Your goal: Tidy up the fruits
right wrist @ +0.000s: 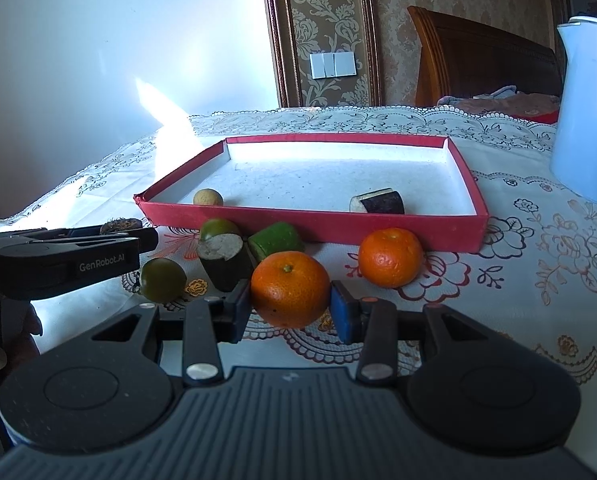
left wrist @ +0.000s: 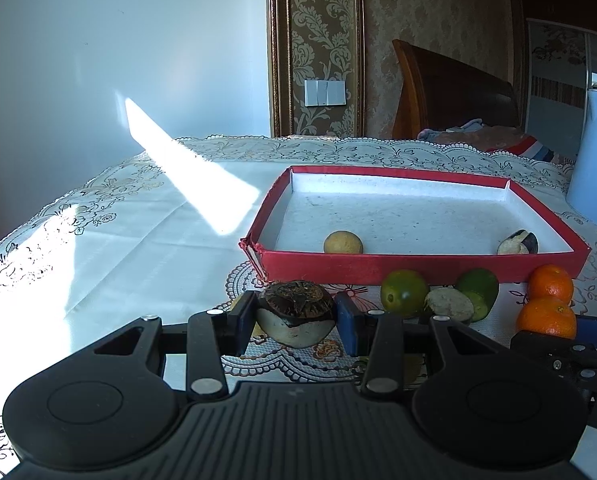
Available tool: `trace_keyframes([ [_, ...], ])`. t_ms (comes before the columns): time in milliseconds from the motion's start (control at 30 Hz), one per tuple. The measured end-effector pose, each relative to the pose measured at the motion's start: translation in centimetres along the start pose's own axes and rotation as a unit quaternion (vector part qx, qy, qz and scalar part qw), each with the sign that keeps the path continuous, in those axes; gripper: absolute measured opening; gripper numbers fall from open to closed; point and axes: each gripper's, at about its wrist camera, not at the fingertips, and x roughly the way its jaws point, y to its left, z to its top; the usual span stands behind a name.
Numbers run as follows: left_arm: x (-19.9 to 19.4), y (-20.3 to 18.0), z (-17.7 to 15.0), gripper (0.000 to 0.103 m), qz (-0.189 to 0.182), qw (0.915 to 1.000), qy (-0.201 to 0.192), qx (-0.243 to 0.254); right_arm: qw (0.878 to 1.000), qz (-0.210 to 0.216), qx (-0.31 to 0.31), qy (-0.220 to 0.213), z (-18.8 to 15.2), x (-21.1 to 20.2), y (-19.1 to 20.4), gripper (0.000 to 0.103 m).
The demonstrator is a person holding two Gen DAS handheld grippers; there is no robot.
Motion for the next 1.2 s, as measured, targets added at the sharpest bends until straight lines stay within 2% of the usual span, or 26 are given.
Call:
trace_keyframes([
  [1200,0.09,-0.01,-0.04,0.042,0.003,1.0000,0.002,0.003,1.000,-0.004,-0.003,-0.001,-0.04,0.03,0.13,0.039],
])
